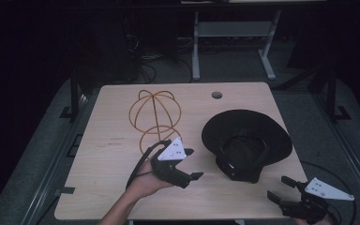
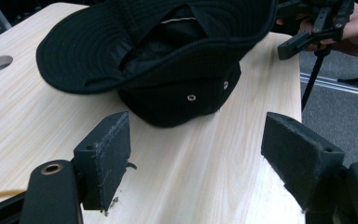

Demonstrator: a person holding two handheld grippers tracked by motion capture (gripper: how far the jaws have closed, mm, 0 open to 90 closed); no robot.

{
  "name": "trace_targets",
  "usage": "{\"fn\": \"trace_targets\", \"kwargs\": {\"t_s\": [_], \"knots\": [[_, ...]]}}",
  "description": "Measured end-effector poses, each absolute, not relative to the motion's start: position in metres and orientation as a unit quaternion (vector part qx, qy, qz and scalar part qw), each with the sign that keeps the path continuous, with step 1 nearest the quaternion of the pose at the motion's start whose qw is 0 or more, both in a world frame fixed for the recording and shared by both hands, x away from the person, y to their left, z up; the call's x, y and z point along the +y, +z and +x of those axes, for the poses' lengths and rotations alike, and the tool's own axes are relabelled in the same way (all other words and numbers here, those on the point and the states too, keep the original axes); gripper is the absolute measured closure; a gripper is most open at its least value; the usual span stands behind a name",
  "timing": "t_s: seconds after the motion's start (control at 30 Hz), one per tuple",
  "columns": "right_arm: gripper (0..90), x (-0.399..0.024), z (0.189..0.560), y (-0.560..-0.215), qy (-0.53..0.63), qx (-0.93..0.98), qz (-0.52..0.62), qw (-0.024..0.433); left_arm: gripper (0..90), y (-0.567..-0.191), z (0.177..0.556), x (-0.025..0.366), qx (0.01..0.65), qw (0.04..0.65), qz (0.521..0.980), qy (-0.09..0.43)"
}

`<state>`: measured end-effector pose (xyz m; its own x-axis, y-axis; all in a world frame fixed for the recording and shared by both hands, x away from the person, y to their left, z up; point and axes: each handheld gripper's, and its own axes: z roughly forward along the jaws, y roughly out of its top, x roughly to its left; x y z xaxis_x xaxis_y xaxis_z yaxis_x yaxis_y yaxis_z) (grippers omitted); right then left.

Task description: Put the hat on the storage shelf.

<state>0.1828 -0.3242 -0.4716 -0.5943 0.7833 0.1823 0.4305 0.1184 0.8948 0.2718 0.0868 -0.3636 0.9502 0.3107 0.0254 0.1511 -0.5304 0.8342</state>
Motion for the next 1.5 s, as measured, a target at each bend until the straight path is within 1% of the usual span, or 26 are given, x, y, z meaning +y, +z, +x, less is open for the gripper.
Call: {"fn": "trace_targets", "kwargs": {"t_s": [0.27,0.53,0.77,0.8,0.9,0.93,1.0,1.03,1.07,1.17,1.23,1.33,1.5], "knots": [[15.1,-0.324,0.183,-0.472,0.518,0.729,0.416,0.168,20.6,-0.357,0.284,0.067,0.113,0.454,0.879,0.088],[15.1,-0.325,0.183,-0.472,0.52,0.728,0.415,0.166,18.0,-0.352,0.298,0.042,0.08,0.435,0.893,0.089],[15.2,-0.324,0.183,-0.472,0.521,0.729,0.412,0.164,18.4,-0.36,0.307,0.023,0.051,0.401,0.911,0.085],[15.2,-0.324,0.183,-0.472,0.521,0.729,0.412,0.164,19.5,-0.362,0.308,0.02,0.051,0.393,0.915,0.079],[15.2,-0.324,0.183,-0.472,0.522,0.729,0.411,0.163,22.1,-0.371,0.311,0.013,0.042,0.367,0.925,0.086],[15.2,-0.323,0.183,-0.472,0.521,0.73,0.411,0.164,24.6,-0.373,0.312,0.011,0.039,0.361,0.928,0.089],[15.2,-0.323,0.183,-0.471,0.521,0.731,0.41,0.163,32.5,-0.375,0.313,0.009,0.036,0.366,0.925,0.09],[15.2,-0.323,0.183,-0.472,0.521,0.731,0.409,0.163,41.5,-0.375,0.313,0.008,0.029,0.364,0.926,0.095],[15.2,-0.323,0.183,-0.472,0.521,0.731,0.409,0.163,41.5,-0.376,0.313,0.006,0.029,0.367,0.925,0.094],[15.2,-0.323,0.184,-0.472,0.522,0.731,0.408,0.163,55.3,-0.375,0.312,0.005,0.016,0.373,0.923,0.092],[15.1,-0.323,0.184,-0.472,0.522,0.731,0.408,0.163,62.6,-0.375,0.309,0.003,0.006,0.378,0.922,0.089],[15.1,-0.323,0.183,-0.472,0.522,0.73,0.409,0.164,71.2,-0.376,0.305,0.0,-0.002,0.385,0.919,0.082],[15.1,-0.324,0.182,-0.471,0.524,0.726,0.413,0.167,80.0,-0.378,0.298,0.002,-0.002,0.413,0.908,0.071]]}}
